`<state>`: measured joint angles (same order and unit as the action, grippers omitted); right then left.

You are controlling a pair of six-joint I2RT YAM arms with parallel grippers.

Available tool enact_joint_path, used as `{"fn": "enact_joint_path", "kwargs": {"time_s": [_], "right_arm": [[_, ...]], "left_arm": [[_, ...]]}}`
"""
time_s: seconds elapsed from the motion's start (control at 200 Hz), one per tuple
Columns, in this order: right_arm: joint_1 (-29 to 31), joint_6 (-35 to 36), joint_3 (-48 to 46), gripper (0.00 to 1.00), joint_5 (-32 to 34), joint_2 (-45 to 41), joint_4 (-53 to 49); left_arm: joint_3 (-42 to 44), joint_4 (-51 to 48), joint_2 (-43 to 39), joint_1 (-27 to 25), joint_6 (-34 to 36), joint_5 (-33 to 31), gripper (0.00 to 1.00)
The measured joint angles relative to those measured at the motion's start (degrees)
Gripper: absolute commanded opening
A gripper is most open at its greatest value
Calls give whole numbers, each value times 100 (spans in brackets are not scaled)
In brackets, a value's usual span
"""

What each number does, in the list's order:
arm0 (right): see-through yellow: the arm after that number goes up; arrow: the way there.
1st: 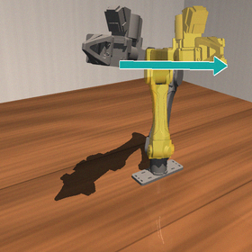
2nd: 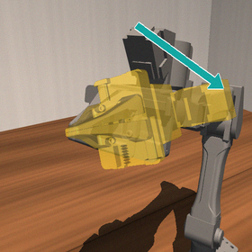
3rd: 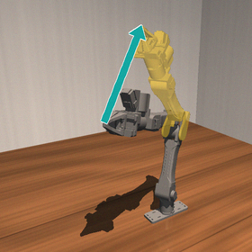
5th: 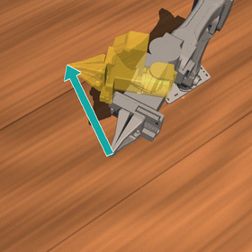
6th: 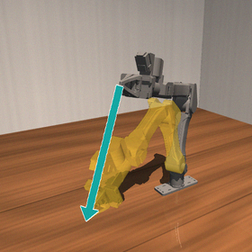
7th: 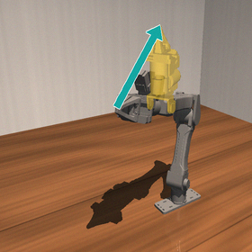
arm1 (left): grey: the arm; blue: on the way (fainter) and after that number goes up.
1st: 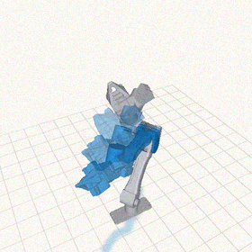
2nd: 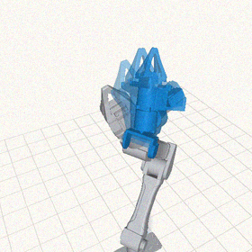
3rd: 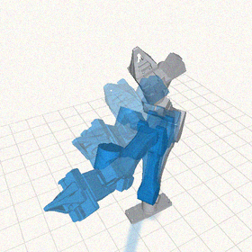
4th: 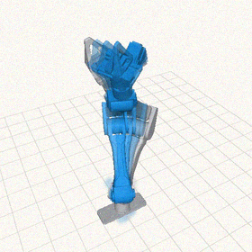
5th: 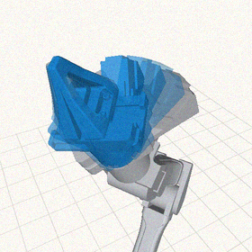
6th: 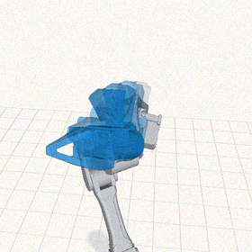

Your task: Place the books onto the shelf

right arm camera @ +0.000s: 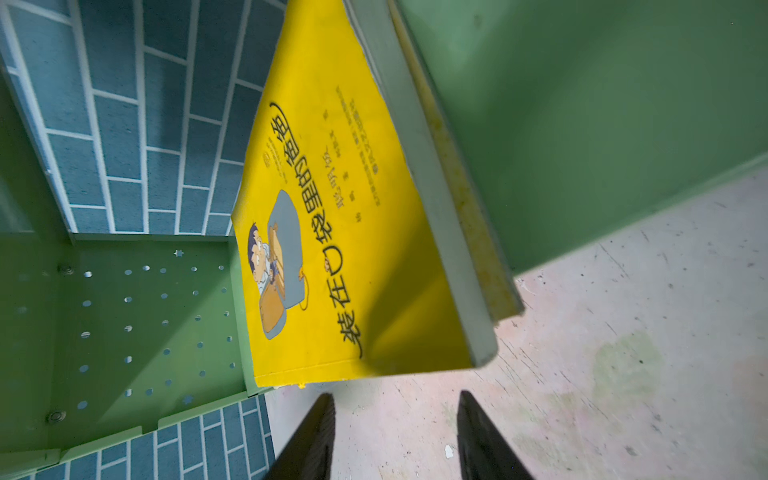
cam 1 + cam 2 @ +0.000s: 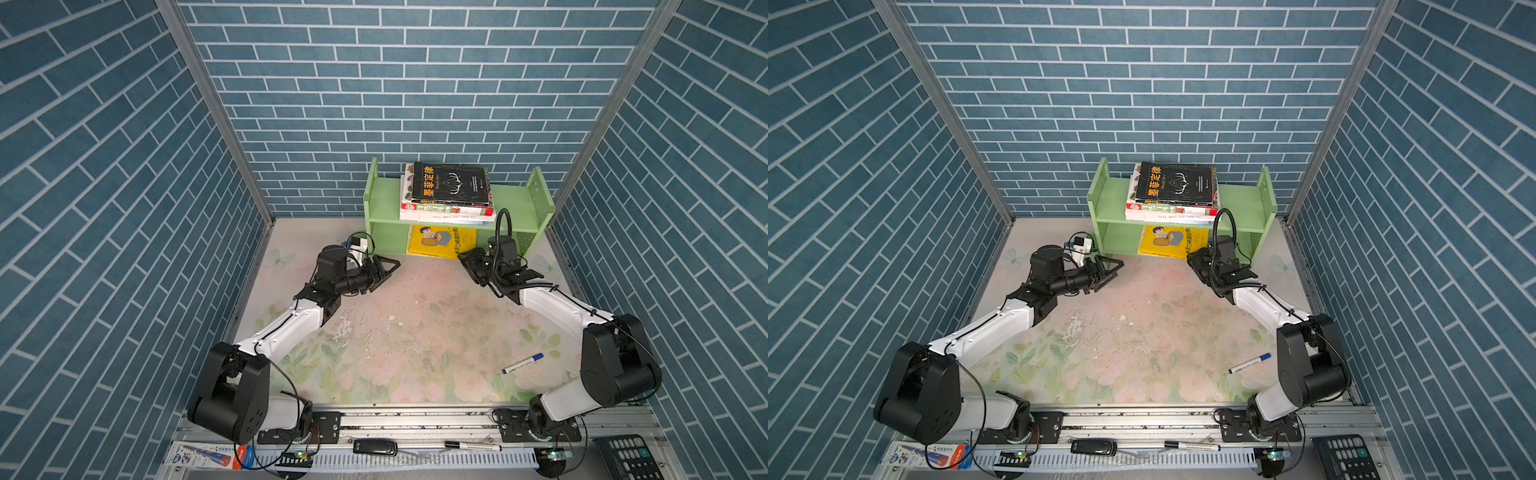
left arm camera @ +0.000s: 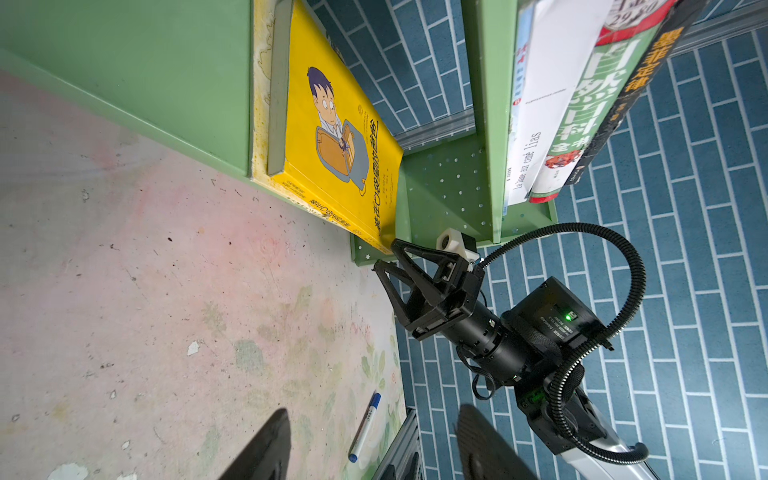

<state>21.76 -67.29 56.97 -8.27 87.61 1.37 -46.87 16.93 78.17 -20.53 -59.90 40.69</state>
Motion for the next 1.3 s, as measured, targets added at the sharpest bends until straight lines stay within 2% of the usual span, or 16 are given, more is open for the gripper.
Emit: {"fn": "enact_joint_path", "kwargs": {"time_s": [0.505,0.63,0.74,0.87,0.91,1.005,1.065,1.135,1.22,1.3], "right_arm": [[-13,22,170,46,55,376,297],[-22,140,179,49,31,365,293],[-28,396,-55,54,2,83,315],[-28,938,-549,60,52,-717,-20],[-28,1117,-660,62,114,-966,-210],[-28,1580,-914,71,472,-1488,-673],[-28,1880,-1165,80,852,-1832,-949],[-44,2212,-1499,84,1469,-2240,-1290],[-144,2581,-1871,90,2304,-2721,-1602],[-317,3040,-2212,92,3042,-3150,-1598]], "left_arm": [[0,0,11,24,22,2,65],[0,-55,11,48,74,0,66],[0,-345,-22,160,295,-74,69],[-39,-1132,-229,426,861,-428,79],[-114,-1534,-330,518,1226,-667,86],[-361,-2417,-564,629,1961,-1453,93],[-529,-3010,-791,647,2535,-2299,99],[-575,-3399,-1128,651,3119,-3342,100],[-258,-3254,-1606,706,3797,-4452,100],[535,-2527,-1987,802,4365,-5219,100]]}}
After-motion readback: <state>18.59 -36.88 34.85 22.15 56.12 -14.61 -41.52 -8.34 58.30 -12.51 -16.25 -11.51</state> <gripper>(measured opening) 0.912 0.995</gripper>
